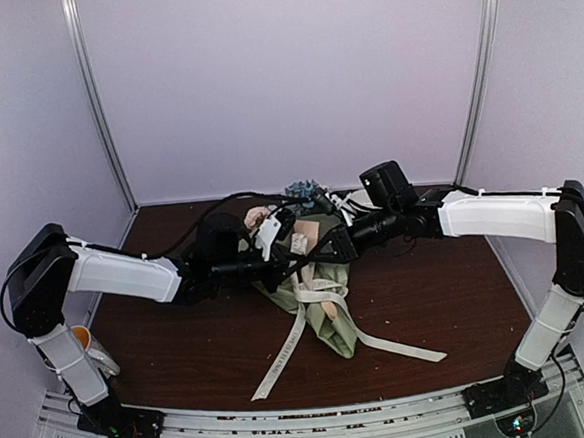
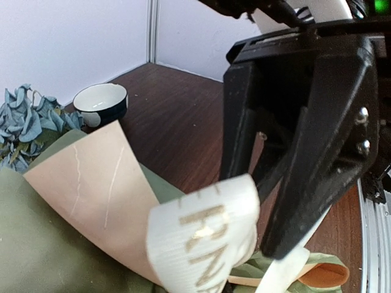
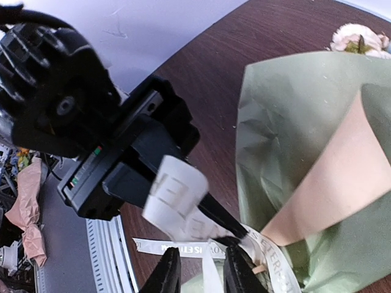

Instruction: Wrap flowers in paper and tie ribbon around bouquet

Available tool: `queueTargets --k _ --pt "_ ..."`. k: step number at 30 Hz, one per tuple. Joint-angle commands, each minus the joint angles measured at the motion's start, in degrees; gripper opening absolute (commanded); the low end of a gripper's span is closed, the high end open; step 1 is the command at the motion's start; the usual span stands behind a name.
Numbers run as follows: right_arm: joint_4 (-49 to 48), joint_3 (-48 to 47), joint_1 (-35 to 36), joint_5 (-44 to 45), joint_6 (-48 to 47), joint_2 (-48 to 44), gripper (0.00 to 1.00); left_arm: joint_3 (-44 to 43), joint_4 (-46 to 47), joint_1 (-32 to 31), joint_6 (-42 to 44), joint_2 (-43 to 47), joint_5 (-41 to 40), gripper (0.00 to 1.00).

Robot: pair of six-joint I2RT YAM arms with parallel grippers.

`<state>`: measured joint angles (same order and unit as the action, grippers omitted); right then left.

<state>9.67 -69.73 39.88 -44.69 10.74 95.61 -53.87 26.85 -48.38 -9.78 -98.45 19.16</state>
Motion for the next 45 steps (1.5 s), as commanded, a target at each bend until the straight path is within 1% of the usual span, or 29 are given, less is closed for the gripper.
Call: queueTargets --k 1,4,9,16,22,23,26,28,31,35,37,40,42,43,45 --pt "10.0 2.2 -1.5 8.3 -4.5 -2.8 0.26 3.4 5.8 0.2 -1.7 1.3 -2.2 0.0" --pt "13.5 4.5 -1.6 11.4 -6.6 -2.1 0.29 3.8 6.5 0.2 -2.4 1.3 -2.5 0.0" --pt "13.8 7.8 -1.5 14.3 -8.2 -1.6 0.38 4.8 7.6 0.2 -3.3 1.4 -2.8 0.0" --pt "12.7 7.0 -1.3 13.4 -9.0 0.9 0.4 5.0 7.5 0.3 -3.5 1.5 -3.2 0.0" --pt "13.0 4.6 -1.3 16.2 -9.1 3.5 0.4 5.4 7.6 0.2 -3.7 1.8 -3.1 0.0" --pt "13.3 4.0 -1.3 16.2 -9.2 3.9 0.39 5.5 7.6 0.3 -3.7 1.9 -2.9 0.0" --pt "13.2 3.1 -1.3 15.4 -9.0 4.1 0.19 5.8 8.0 0.2 -3.8 1.9 -2.9 0.0" --pt "12.6 3.0 -1.3 14.9 -9.0 3.6 0.09 6.4 8.7 0.3 -4.2 2.2 -3.0 0.0" --pt "12.1 2.7 -1.2 14.2 -9.1 2.9 0.01 7.7 10.3 0.4 -5.0 2.5 -3.3 0.0" --pt "12.8 2.8 -1.1 13.6 -9.5 1.9 0.0 9.0 11.1 0.8 -6.7 2.8 -3.8 0.0" --pt "13.3 3.2 -0.9 13.3 -9.7 1.1 0.0 10.0 11.7 1.1 -8.1 3.1 -4.4 0.08" --pt "14.0 3.7 -0.2 12.6 -10.3 -0.3 0.0 12.2 13.7 1.5 -9.9 4.1 -5.8 0.17" --pt "14.2 4.0 0.5 12.3 -10.6 -1.1 0.0 13.7 14.5 1.5 -10.5 5.1 -7.6 0.26" --pt "14.2 4.1 0.7 12.0 -10.7 -1.6 0.0 14.4 15.0 1.5 -10.6 5.7 -8.3 0.34" --pt "13.9 4.5 0.9 11.8 -10.6 -2.4 0.0 16.2 15.6 1.5 -10.6 7.0 -9.2 0.53"
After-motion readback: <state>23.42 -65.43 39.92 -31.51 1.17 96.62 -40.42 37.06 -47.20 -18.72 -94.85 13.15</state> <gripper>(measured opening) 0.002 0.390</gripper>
